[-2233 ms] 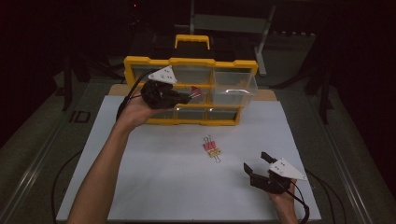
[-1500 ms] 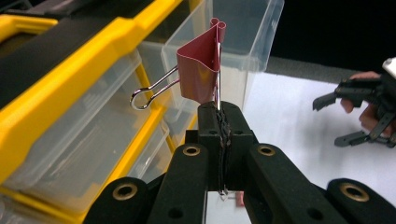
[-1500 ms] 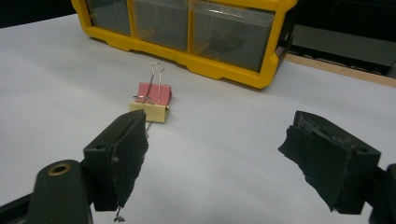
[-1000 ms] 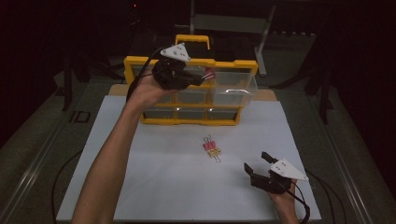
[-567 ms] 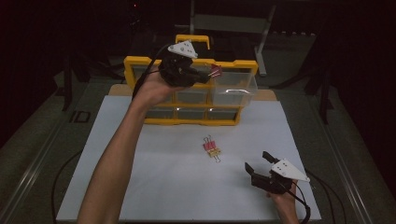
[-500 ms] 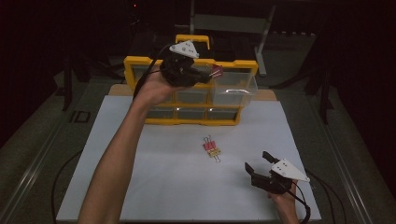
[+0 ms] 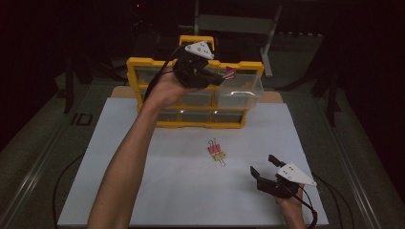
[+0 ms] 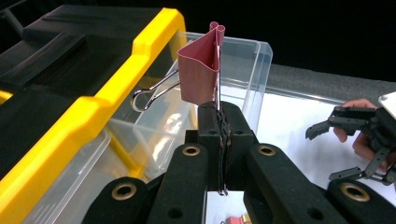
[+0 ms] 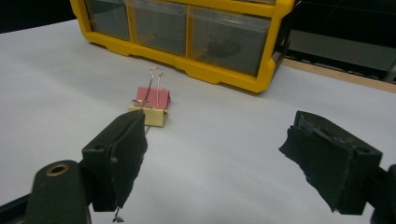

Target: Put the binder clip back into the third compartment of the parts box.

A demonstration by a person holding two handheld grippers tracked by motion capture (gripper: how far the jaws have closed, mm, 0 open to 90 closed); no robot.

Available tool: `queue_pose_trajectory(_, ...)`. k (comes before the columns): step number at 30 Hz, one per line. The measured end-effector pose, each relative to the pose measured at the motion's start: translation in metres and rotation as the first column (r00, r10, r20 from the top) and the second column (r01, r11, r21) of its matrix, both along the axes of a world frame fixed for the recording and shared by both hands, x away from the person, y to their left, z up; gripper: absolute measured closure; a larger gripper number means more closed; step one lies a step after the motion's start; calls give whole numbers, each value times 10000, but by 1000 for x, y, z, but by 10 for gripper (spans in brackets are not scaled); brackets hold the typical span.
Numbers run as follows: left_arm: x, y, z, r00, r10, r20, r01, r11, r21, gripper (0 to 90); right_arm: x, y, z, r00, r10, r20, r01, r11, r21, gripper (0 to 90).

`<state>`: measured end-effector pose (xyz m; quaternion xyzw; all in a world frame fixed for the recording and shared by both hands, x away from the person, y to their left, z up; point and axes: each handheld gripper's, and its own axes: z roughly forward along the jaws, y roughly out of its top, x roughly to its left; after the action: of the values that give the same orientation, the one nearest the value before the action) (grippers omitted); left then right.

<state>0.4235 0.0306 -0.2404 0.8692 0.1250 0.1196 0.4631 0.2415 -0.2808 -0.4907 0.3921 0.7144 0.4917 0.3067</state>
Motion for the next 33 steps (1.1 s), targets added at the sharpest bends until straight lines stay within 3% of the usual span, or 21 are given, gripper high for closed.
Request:
queue_pose_trajectory(2, 1, -2, 0, 9999, -71, -112, 70, 10000, -49, 891, 0, 0, 0, 10000, 0, -1, 0, 10000, 0, 185)
queue_pose_trajectory(3, 2, -2, 0, 9995, -133, -303, 123, 9995, -306, 879, 0, 0, 0, 10000, 1, 1, -1, 10000, -4, 185)
queue_pose_trajectory(5, 5, 0, -1, 9972, -74, -741, 23, 9976, -692, 567, 0, 0, 0, 10000, 7, -10, -7, 10000, 0, 185)
queue_pose_trajectory(7, 5, 1, -2, 9969, 382, -688, -419, 9977, -534, 319, 0, 0, 0, 10000, 7, 5, -7, 10000, 2, 185)
queue_pose_trajectory(10, 3, 5, -3, 9968, 554, -580, -579, 9974, -420, 198, 0, -1, 0, 10000, -14, -7, 14, 10000, 3, 185)
queue_pose_trajectory(21, -4, 17, -12, 9958, 753, -530, -763, 9970, -153, 158, 0, 1, 0, 10000, -8, 1, 8, 10000, -18, 185)
queue_pose_trajectory(33, -9, 21, -35, 9946, 818, -637, -820, 9966, 1, 158, 0, 1, -1, 10000, -11, 7, 11, 10000, -30, 185)
